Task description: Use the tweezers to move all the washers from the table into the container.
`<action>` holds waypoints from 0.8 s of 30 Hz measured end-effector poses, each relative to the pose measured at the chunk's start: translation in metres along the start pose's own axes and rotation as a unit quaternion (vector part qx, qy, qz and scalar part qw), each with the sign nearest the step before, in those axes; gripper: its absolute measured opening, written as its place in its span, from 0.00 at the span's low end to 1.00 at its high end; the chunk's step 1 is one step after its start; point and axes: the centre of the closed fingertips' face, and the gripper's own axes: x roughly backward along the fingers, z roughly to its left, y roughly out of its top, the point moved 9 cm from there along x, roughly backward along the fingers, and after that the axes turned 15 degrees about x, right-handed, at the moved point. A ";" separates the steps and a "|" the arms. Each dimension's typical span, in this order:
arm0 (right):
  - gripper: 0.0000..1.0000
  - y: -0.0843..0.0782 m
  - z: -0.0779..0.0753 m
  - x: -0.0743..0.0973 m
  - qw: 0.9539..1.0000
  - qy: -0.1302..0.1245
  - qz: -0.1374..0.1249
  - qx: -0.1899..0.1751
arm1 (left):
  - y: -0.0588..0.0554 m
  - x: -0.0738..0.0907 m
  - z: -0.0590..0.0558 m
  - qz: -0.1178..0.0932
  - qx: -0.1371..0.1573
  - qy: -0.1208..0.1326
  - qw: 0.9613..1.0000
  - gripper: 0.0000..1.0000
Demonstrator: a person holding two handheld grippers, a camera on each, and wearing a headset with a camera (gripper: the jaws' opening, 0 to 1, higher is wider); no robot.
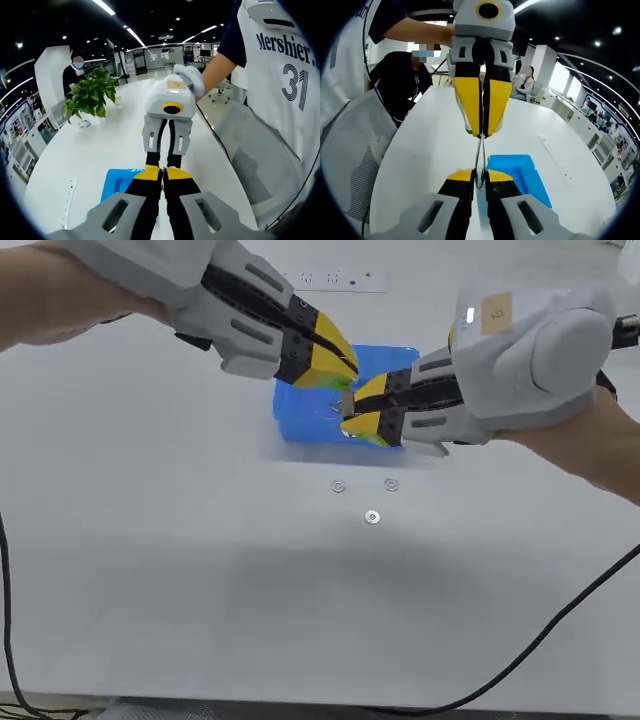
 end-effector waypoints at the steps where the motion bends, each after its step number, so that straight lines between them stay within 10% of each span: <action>1: 0.09 -0.001 -0.003 0.000 1.000 -0.002 0.000 -0.001 | 0.001 0.000 0.003 -0.001 -0.002 0.000 1.000 0.05; 10: 0.09 -0.013 -0.026 -0.009 1.000 -0.008 0.004 0.004 | 0.007 0.000 0.024 0.003 -0.011 0.006 1.000 0.05; 24: 0.09 -0.050 -0.051 -0.041 1.000 -0.002 0.014 -0.006 | -0.015 -0.012 0.060 0.008 0.004 0.023 1.000 0.05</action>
